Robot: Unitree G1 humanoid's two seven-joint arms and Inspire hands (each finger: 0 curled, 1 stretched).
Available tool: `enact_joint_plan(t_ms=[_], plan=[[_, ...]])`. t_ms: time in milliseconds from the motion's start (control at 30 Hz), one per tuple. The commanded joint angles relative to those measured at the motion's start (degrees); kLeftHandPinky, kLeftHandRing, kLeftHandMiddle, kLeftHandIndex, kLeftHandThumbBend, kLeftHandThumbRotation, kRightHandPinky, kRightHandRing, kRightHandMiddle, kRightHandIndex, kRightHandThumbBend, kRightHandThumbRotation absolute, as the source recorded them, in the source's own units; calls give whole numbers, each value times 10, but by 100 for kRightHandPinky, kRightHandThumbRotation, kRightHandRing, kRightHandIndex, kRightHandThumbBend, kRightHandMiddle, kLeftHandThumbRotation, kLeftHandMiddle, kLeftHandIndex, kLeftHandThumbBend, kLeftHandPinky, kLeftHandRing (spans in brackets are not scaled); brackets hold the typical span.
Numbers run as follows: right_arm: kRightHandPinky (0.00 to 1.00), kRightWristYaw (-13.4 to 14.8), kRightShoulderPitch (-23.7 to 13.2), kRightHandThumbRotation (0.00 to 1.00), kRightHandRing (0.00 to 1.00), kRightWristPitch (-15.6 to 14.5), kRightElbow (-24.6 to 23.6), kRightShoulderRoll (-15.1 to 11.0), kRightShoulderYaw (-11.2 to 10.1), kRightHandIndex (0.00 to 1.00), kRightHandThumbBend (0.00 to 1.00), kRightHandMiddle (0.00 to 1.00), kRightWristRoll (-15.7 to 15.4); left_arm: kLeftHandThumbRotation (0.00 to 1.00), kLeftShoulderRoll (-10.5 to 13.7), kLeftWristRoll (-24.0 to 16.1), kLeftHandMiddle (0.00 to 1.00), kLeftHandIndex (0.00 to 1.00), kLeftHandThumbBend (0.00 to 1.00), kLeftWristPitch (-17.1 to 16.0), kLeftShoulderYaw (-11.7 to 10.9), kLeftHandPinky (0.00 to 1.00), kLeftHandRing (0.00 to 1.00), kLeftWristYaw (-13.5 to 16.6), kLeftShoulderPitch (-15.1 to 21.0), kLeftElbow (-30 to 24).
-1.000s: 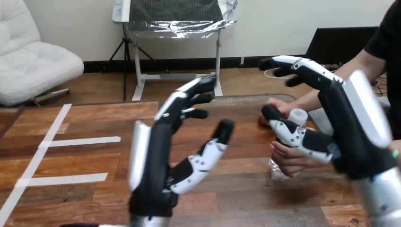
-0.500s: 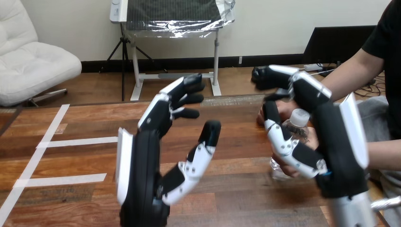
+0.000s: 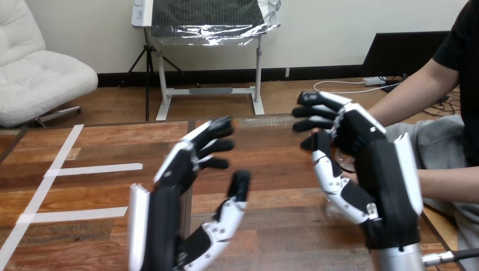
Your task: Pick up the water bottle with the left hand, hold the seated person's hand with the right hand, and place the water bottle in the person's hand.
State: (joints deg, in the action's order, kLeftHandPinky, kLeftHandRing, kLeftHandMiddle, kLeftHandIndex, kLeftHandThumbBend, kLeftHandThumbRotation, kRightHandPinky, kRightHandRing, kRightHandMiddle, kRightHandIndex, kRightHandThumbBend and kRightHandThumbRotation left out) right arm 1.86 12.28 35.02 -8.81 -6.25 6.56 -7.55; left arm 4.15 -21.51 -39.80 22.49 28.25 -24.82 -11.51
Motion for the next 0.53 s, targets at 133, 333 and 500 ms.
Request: enact_joint_plan(t_ms=[133,333,500], plan=[[41,1,-16,0,56,30,13,11,3,71,0,65,-12,28,-52,-12,74,74,32,-16,5,59,68,22,-21,-14],[42,-1,-16,0,57,41,23,13,8,70,0,64,-14,27,-45,-12,75,74,33,-16,8,59,68,25,-26,-15],[40,-9,-15,0,56,42,26,13,13,71,0,64,-6,27,-43,-12,74,74,33,-15,7,59,68,25,-28,-17]])
